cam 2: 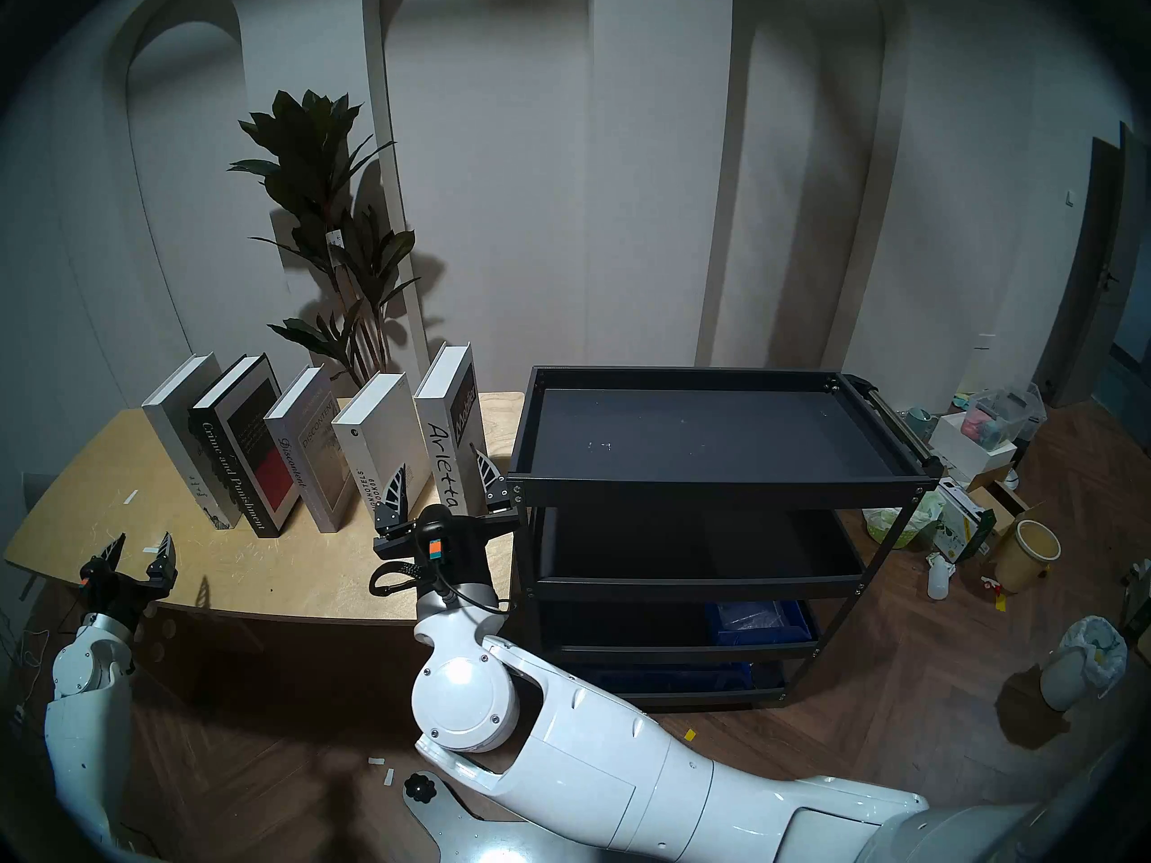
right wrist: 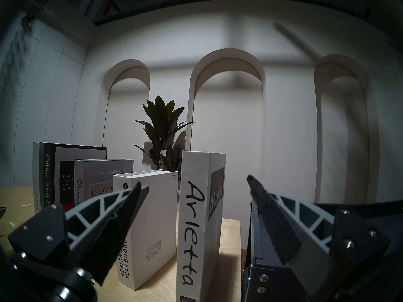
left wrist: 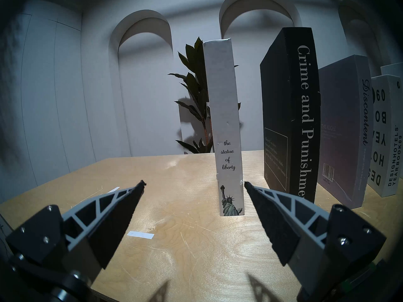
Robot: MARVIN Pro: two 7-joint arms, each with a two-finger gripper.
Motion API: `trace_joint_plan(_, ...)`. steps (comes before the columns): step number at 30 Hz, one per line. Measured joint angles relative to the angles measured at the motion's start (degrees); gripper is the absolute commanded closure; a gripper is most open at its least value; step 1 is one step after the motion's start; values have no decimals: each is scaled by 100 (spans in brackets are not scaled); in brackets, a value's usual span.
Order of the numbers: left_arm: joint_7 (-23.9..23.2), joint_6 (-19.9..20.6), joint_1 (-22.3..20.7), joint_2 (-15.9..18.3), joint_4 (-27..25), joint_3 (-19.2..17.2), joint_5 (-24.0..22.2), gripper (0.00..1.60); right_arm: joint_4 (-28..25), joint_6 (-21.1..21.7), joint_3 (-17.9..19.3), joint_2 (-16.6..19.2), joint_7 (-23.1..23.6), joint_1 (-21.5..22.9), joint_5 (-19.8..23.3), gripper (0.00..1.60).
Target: Move the books from the display table onto the shelf, standing them upright with spines facing out and tallest at one end
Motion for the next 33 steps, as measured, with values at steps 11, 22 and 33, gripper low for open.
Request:
trace_joint_plan(11,0,0,0,0,0,2,4,0,515,-255,-714,-273,-1209,555,617,0)
trace_joint_plan(22,0,0,1,0,-2,3,16,0,1056,-444,-1485,-685,-2001,1134,1305,0)
trace_joint_plan(33,0,0,1,0,-3,3,21,0,1735,-572,-1588,-1255,-2137,1483,1706,0)
